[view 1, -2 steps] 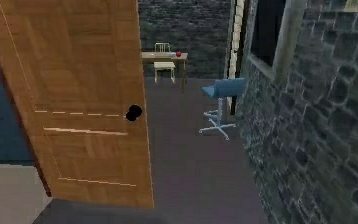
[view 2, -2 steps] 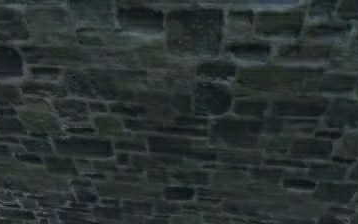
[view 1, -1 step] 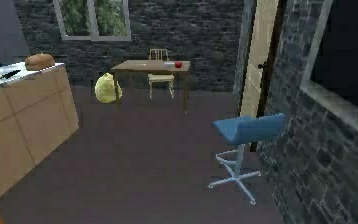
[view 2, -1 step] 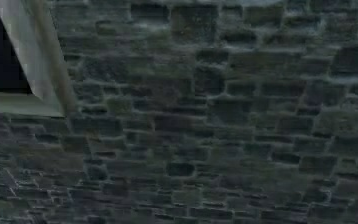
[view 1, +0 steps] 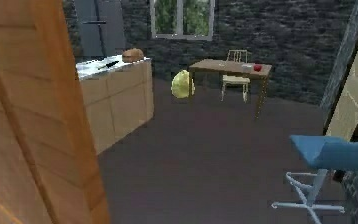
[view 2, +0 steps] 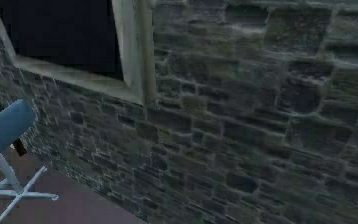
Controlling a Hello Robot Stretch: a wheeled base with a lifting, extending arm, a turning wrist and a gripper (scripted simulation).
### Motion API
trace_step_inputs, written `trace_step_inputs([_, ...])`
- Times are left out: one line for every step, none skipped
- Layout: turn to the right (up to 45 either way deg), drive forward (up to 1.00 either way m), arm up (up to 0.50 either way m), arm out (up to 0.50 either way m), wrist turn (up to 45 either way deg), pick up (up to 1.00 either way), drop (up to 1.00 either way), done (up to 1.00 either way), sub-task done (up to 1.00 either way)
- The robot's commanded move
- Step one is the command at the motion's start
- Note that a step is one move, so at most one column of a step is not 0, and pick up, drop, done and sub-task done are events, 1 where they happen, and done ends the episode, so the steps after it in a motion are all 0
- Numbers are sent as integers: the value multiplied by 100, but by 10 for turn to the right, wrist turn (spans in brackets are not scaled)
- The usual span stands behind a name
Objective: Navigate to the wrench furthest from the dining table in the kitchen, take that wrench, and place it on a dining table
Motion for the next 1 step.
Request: trace_step_inputs([0,5,0,0,0,0,0,0,0])
